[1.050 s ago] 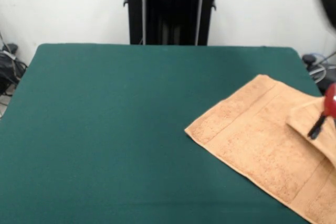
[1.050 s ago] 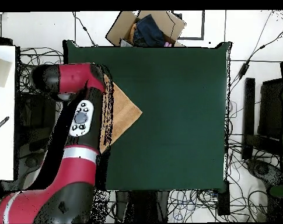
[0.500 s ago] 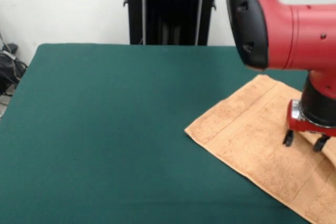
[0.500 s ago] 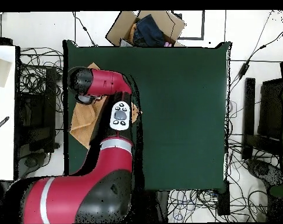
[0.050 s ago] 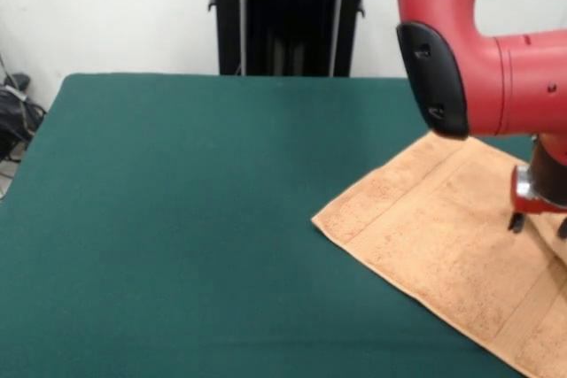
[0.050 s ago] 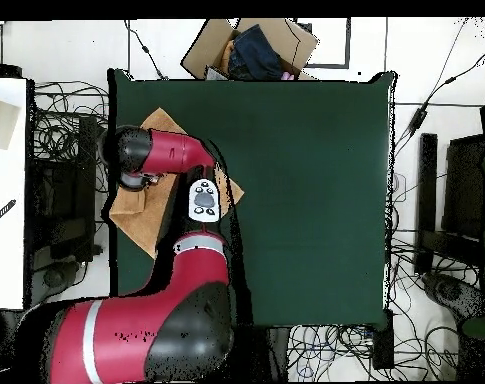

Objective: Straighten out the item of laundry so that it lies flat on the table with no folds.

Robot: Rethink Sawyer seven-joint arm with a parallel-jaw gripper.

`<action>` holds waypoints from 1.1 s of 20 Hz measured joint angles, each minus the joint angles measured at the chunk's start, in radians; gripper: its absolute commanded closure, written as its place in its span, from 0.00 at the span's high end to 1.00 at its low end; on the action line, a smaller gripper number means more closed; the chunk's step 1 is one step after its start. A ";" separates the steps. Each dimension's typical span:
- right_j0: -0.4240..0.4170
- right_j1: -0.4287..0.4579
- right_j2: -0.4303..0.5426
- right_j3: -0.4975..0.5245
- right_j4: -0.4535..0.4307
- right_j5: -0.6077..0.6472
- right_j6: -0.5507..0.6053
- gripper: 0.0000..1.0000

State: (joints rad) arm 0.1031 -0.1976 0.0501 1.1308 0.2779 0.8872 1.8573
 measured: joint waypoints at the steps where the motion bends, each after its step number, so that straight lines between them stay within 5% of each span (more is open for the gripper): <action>1: -0.009 -0.006 0.022 0.013 0.000 0.000 0.000 1.00; 22: -0.232 -0.021 0.300 0.112 0.001 -0.041 -0.015 1.00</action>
State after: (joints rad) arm -0.1289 -0.2186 0.3502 1.2425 0.2784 0.8466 1.8427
